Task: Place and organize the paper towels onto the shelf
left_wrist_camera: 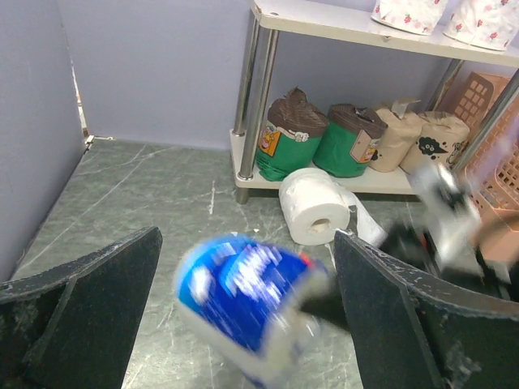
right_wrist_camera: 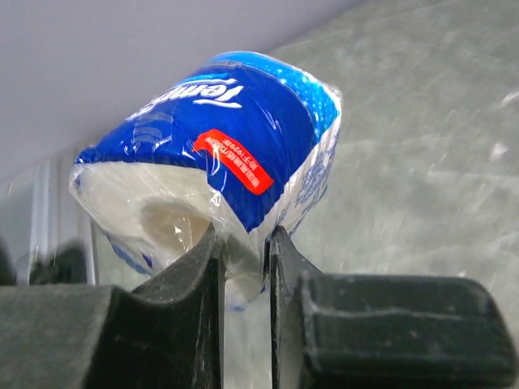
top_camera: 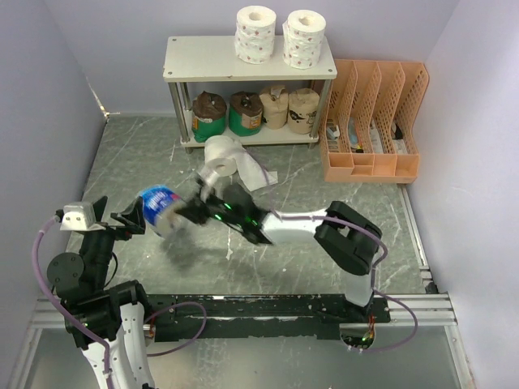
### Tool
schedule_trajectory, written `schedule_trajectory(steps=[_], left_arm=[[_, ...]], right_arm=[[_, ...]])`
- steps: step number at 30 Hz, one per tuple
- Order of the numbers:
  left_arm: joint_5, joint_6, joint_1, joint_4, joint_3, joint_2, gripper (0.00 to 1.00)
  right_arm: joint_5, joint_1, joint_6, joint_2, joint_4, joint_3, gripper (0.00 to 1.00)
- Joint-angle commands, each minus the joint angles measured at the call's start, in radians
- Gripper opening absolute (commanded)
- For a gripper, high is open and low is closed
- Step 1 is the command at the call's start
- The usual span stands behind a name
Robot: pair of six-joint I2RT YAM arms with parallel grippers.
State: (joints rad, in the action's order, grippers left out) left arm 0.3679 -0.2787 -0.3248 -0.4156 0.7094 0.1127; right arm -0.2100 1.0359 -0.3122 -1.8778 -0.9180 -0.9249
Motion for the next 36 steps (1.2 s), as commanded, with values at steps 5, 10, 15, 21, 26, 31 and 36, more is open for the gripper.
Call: schedule_trajectory(steps=[5,10,15,21,26,31,36], left_arm=[[-0.002,0.006,-0.010,0.021,-0.006,-0.017,0.99],[-0.034,0.006,-0.007,0.010,-0.002,-0.026,0.99],[-0.041,0.008,-0.004,0.012,-0.007,-0.033,0.99],[-0.066,0.004,-0.001,0.001,-0.005,-0.044,0.99],[-0.006,0.020,-0.001,0.027,-0.027,-0.052,0.99],[-0.038,0.016,0.001,0.019,-0.024,-0.061,0.99],[-0.032,0.016,0.006,0.022,-0.026,-0.066,0.99]], right_arm=[[0.446,0.023,-0.015,-0.118,1.506,-0.997,0.00],[0.450,-0.013,-0.226,0.083,1.395,-0.893,0.00],[0.356,-0.186,-0.442,0.123,1.381,-0.966,0.00],[0.470,-0.316,-0.609,-0.034,1.474,-1.345,0.00],[0.526,-0.377,-0.748,-0.124,1.457,-1.527,0.00],[0.483,-0.414,-0.822,-0.193,1.338,-1.592,0.00],[0.466,-0.436,-0.900,-0.253,1.291,-1.640,0.00]])
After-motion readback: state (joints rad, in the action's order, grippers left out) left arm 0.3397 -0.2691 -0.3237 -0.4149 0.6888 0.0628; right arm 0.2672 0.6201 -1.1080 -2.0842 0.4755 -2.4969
